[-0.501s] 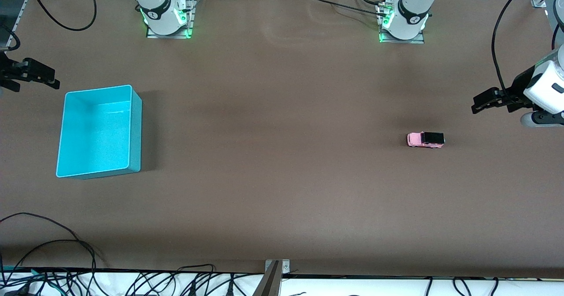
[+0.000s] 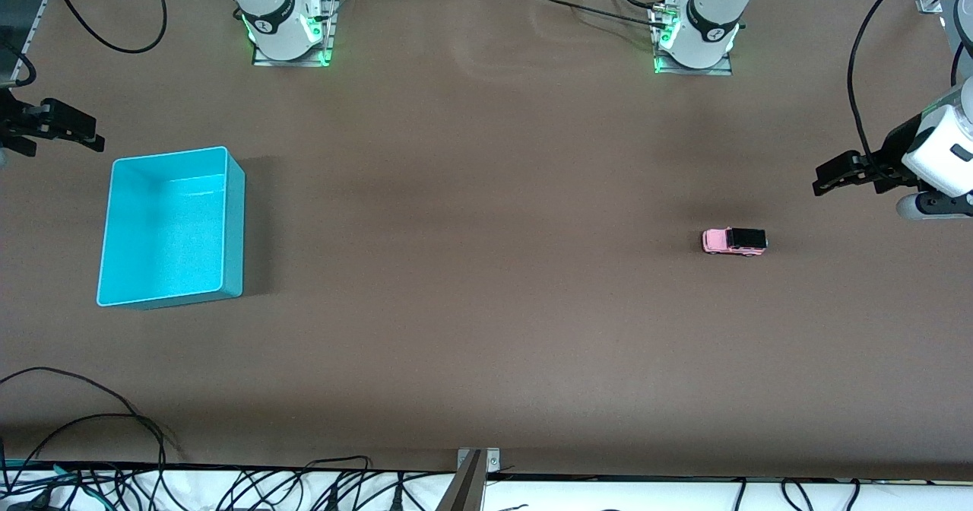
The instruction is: Wind and store pink jeep toy
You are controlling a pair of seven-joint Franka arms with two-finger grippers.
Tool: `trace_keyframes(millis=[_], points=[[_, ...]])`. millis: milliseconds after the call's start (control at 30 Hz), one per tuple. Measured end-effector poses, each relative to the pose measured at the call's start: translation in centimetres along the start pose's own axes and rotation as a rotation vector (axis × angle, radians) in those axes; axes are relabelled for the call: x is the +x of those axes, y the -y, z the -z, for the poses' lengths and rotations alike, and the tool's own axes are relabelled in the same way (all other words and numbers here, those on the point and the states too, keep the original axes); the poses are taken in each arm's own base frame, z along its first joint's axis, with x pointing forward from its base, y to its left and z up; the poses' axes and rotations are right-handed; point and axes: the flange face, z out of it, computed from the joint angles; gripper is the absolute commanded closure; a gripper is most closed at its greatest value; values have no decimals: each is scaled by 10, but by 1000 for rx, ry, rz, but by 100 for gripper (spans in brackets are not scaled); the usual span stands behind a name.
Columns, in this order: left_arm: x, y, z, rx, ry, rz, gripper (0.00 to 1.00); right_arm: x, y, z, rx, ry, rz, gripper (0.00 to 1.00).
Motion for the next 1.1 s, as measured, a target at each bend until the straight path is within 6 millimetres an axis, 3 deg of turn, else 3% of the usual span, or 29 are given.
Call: trace_keyframes(millis=[1101], points=[[0,0,-1,0,5,0,0,-4,-9,-1,0,13,6,0]])
